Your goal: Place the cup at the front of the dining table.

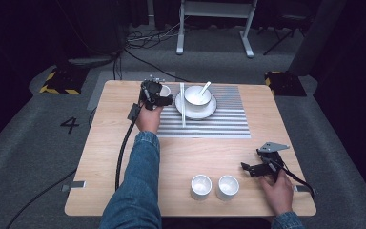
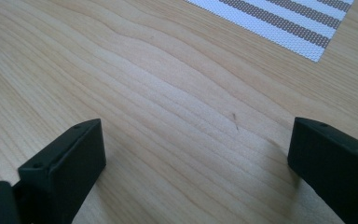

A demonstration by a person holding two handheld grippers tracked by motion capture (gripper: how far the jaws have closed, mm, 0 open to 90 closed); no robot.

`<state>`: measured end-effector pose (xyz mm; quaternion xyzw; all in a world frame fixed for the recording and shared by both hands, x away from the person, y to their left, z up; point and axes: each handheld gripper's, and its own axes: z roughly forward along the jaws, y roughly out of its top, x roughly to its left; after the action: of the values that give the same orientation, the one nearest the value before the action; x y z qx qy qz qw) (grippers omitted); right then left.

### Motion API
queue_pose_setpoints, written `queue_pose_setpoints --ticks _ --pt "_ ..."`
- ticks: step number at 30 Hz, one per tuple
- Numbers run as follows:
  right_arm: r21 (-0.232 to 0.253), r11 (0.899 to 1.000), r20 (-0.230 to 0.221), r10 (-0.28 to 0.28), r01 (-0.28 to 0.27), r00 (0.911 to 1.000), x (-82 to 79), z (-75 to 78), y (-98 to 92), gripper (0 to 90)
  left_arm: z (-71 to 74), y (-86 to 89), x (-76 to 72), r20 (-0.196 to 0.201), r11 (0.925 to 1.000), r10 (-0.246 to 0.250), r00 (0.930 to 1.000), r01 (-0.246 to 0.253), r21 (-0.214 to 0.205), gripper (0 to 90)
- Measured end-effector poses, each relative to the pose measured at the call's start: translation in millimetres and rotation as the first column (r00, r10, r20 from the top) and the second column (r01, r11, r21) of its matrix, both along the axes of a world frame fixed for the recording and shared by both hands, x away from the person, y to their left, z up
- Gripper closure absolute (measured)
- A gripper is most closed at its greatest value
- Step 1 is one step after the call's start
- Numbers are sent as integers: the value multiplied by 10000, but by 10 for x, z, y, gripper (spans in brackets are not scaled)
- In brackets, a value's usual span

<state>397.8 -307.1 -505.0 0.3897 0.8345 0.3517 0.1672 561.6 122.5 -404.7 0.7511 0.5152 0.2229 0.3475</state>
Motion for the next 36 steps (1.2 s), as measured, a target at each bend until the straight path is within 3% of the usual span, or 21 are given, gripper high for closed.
queue_pose_setpoints --ticks 10,15,23,34,36 --pt "-3 10000 0 2 -2 10000 0 0 0 43 -227 43 38 -617 10000 24 9981 -28 -71 268" --pt "-2 10000 -7 12 -12 10000 1 0 -1 43 -338 39 40 -945 9993 30 9955 5 363 268" --pt "0 10000 -9 9 -9 10000 1 0 -1 43 -445 13 9 -1012 9996 -286 9945 280 -67 268" --pt "1 10000 -3 4 -4 10000 1 0 0 43 -545 -88 -13 -1052 9973 -734 9917 734 -35 268" --pt "0 10000 -10 8 -8 10000 1 1 -1 43 -570 -118 -4 -1169 9971 -724 9905 747 150 267"
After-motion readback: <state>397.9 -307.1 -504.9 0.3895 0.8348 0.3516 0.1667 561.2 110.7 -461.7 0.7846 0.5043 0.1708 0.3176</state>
